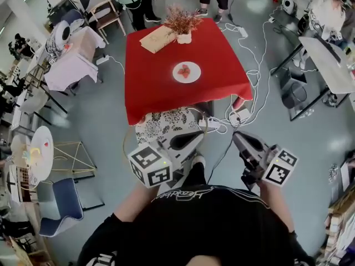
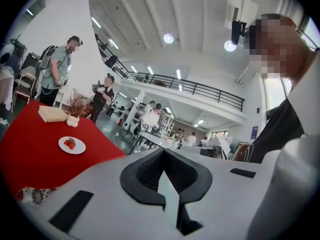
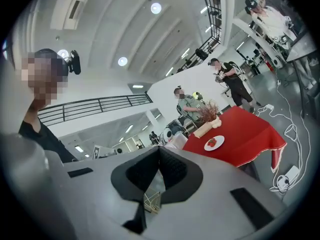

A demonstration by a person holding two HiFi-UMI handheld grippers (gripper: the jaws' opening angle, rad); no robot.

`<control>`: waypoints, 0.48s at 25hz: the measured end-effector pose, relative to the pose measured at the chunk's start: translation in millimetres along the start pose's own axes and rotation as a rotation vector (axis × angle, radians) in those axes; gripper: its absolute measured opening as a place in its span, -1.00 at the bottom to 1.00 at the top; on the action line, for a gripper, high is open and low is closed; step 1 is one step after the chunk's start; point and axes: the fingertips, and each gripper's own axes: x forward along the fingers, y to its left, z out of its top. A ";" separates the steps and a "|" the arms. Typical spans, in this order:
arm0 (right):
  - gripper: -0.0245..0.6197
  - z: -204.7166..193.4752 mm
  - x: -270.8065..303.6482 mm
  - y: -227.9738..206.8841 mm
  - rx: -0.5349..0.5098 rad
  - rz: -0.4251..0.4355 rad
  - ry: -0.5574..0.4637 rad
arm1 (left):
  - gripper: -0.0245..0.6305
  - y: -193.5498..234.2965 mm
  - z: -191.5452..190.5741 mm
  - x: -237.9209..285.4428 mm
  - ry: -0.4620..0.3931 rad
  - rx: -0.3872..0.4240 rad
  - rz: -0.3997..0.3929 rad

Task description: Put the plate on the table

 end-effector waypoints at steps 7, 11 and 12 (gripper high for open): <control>-0.90 -43.9 -66.1 76.6 -0.072 0.006 -0.012 | -0.90 -92.8 -33.3 -53.4 -0.067 -0.012 -0.008; -0.90 -58.3 -94.8 103.3 -0.065 -0.008 -0.009 | -0.90 -130.9 -45.1 -67.6 -0.064 -0.024 -0.007; -0.90 -59.4 -99.8 109.6 -0.072 -0.010 -0.006 | -0.90 -138.2 -44.8 -69.3 -0.065 -0.026 -0.010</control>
